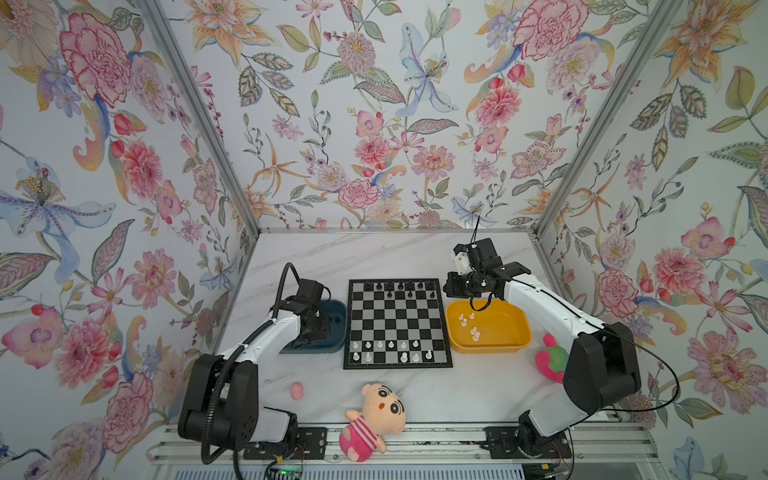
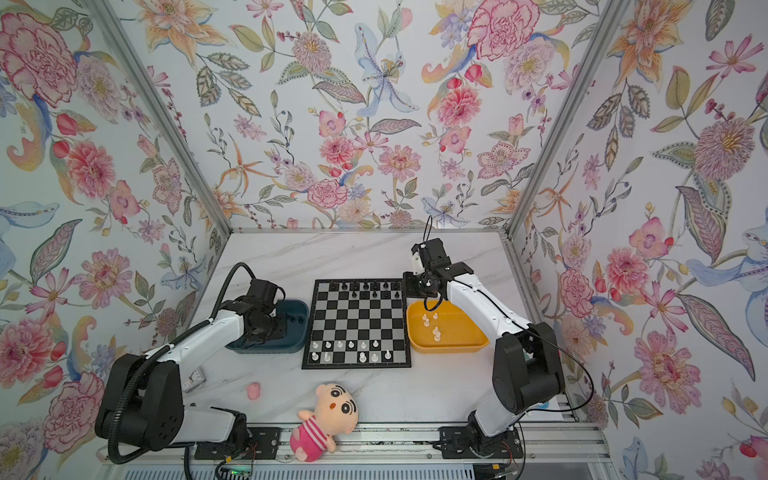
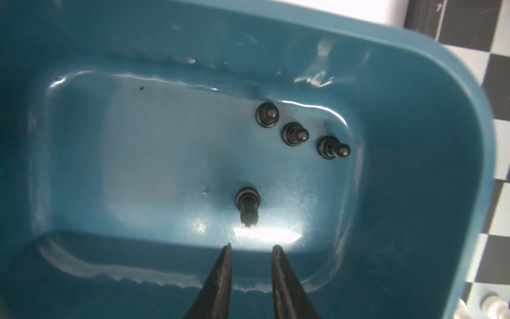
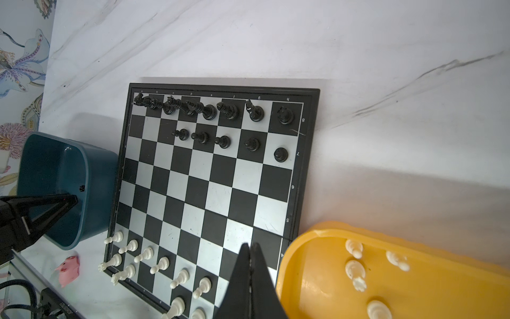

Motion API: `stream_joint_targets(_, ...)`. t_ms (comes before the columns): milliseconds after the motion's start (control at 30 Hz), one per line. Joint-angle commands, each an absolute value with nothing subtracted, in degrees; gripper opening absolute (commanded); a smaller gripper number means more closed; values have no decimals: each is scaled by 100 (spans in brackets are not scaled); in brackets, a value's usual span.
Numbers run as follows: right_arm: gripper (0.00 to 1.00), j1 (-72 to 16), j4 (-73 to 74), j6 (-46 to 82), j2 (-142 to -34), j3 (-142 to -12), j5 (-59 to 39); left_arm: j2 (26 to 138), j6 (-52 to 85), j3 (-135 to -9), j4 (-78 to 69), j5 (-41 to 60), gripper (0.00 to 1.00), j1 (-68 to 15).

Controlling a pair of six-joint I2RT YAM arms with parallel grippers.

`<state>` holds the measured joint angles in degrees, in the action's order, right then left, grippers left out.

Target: Set up the chess pieces on the board

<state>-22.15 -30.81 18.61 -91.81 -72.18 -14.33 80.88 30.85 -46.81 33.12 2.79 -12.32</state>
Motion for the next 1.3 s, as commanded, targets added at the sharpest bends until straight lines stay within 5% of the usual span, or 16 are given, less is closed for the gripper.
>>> stream_joint_targets(0, 7, -2226, -3154, 1807, -9007, -7106, -1357, 8198, 2991, -4859, 3261, 299, 28, -1167)
stream_joint_targets(1267, 7, -2188, -3113, 1899, -8912, -6965, -1298, 8799, 2814, -5089, 3103, 303, 29, -1029)
